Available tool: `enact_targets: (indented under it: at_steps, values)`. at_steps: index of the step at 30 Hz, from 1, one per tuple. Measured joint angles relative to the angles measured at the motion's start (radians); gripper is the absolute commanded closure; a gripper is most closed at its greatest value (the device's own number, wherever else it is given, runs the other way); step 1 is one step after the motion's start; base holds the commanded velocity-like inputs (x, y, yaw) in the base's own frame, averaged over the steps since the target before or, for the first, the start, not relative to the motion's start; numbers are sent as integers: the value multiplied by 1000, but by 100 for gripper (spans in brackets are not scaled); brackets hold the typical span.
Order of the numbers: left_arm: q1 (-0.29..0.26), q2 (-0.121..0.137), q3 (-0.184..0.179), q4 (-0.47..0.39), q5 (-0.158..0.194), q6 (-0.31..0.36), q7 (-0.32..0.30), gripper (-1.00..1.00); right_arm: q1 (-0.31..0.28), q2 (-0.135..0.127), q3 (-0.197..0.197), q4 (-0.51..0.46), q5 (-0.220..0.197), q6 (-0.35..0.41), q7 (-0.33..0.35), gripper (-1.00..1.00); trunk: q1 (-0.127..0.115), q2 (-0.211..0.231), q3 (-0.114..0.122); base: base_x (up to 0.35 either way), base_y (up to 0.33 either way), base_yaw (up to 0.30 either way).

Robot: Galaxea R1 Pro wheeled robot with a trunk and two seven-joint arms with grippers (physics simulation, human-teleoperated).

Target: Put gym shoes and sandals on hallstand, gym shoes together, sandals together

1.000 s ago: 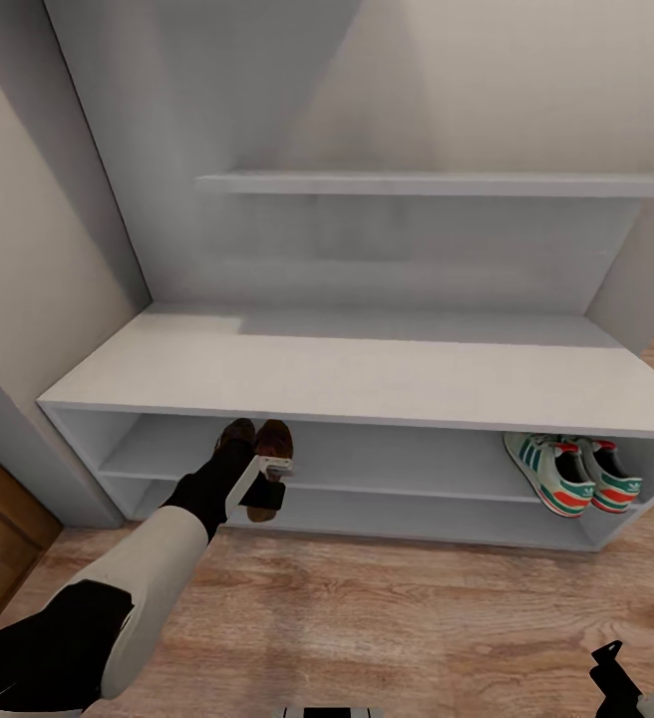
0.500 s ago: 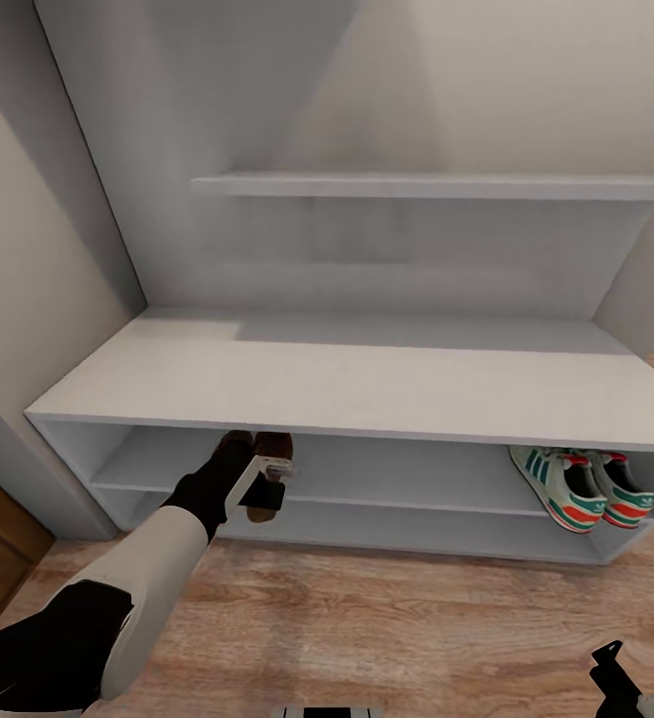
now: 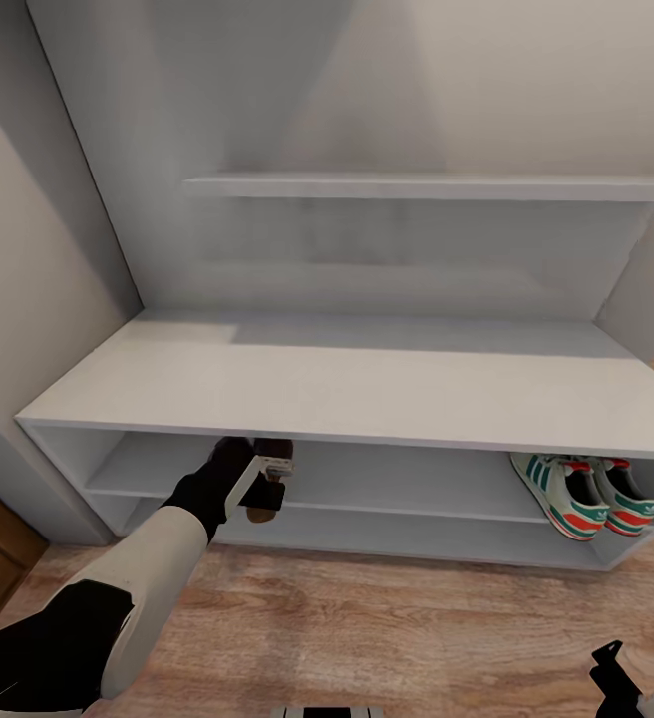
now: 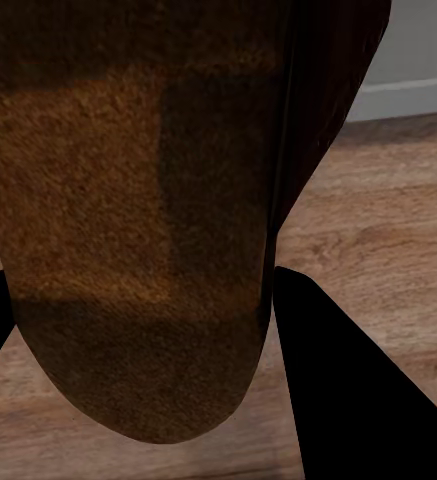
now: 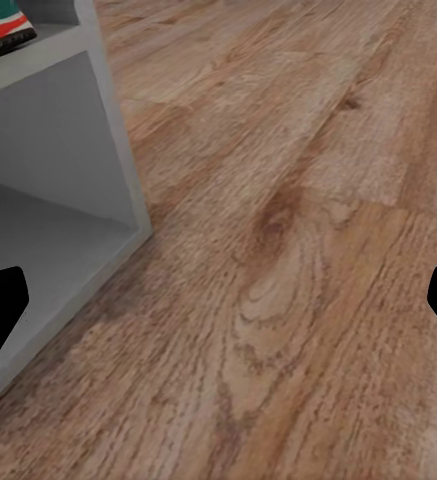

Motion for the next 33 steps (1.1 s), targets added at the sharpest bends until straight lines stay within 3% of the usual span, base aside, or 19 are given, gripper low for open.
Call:
enact_targets:
  at_steps: [9, 16, 27, 33]
  values:
    - [0, -1, 0, 0, 1, 0, 0, 100, 0, 0, 0, 0, 0, 0, 0, -100, 0, 0, 0, 3, -1, 0]
    - [0, -1, 0, 0, 0, 0, 0, 100, 0, 0, -1, 0, 0, 0, 0, -100, 2, -1, -19, 0, 0, 0]
    - [0, 2, 0, 0, 0, 0, -3, 100, 0, 0, 0, 0, 0, 0, 0, -100, 2, -1, -19, 6, 0, 0]
    - [0, 2, -1, -1, -1, 0, -1, 100, 0, 0, 0, 0, 0, 0, 0, -100, 2, -1, -19, 186, 0, 0]
